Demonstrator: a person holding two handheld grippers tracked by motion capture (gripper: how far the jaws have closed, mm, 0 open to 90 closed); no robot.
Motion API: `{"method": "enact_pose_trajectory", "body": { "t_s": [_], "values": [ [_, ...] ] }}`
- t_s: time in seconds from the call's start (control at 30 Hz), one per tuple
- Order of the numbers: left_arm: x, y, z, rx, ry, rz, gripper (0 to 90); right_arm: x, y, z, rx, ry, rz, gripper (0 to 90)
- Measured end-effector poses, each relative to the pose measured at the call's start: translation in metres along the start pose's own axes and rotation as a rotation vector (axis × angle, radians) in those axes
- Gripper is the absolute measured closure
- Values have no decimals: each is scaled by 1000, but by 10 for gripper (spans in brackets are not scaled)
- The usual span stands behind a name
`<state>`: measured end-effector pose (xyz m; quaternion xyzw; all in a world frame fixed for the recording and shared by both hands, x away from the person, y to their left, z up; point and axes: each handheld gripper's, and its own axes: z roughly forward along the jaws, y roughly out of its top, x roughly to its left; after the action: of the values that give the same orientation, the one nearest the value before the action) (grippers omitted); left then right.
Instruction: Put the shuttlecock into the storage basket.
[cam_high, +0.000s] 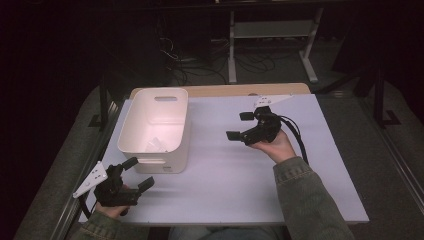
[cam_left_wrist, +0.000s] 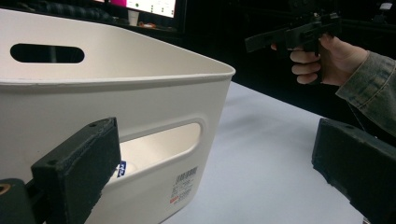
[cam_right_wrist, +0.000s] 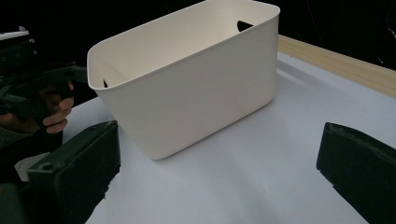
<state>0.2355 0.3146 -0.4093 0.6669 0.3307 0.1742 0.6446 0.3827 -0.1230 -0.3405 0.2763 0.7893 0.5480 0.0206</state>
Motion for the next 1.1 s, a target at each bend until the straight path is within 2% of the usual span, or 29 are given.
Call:
{"method": "enact_pose_trajectory", "body": {
  "t_s": [0.47,0.57,0.73,1.1],
  "values": [
    [0,0,0,-2,0,1,8,-8,-20,-13,-17,-23,23,0],
    [1,0,-1,9,2,14,8,-8,-24,-17,-21,-24,35,0],
    [1,0,-1,7,2,11,8,-10,-31,-22,-37,-21,56,0],
    [1,0,-1,8,2,12,8,-13,-45,-33,-44,-43,67,0]
  ]
}}
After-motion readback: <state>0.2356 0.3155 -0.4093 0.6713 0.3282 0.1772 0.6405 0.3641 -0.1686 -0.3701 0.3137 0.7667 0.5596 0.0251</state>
